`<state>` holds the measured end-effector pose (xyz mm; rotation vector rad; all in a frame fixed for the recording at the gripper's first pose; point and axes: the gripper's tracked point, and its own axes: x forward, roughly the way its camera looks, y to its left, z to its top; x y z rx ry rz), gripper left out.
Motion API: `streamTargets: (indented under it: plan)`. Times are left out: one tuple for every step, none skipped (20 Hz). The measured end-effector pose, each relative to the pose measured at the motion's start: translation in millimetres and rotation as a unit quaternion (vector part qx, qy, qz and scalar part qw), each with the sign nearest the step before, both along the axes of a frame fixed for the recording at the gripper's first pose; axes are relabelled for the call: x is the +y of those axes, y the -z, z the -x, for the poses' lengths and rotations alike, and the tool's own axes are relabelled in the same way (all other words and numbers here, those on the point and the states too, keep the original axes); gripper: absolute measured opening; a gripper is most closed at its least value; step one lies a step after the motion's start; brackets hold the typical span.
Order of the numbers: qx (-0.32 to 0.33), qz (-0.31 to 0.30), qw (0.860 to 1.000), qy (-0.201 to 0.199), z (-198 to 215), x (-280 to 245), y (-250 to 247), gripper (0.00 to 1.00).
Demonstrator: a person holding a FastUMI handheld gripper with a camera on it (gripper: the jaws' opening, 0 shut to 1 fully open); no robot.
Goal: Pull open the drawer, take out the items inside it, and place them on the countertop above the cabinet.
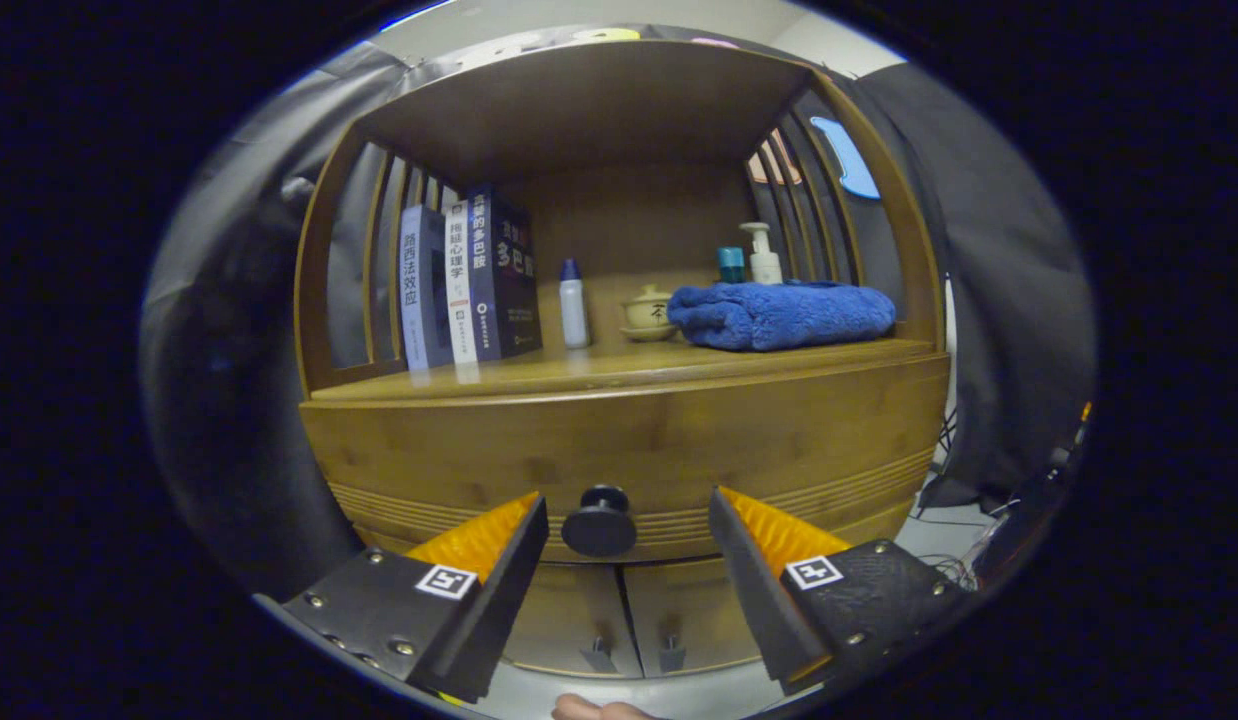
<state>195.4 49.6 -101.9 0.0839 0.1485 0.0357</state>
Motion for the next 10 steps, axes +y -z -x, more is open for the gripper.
streamTargets:
  plan:
    - [0.005,0.006,1.000,0.008,-9,-3,7,0.97]
    - [0.020,0.008,1.000,0.002,-13,1,18,0.90]
    - [0.036,0.005,0.999,-0.003,-17,6,28,0.83]
    - [0.035,0.007,0.999,0.001,-12,11,33,0.77]
    - [0.023,0.018,1.000,0.006,-18,8,25,0.73]
    - [0.022,0.023,0.999,-0.010,-23,10,32,0.69]
    - [0.020,0.034,0.999,-0.010,-22,11,31,0.55]
    - [0.023,0.044,0.999,-0.011,-19,11,32,0.41]
    - [0.025,0.036,0.999,-0.013,-20,11,31,0.38]
    - [0.033,0.014,0.999,-0.014,-21,16,34,0.36]
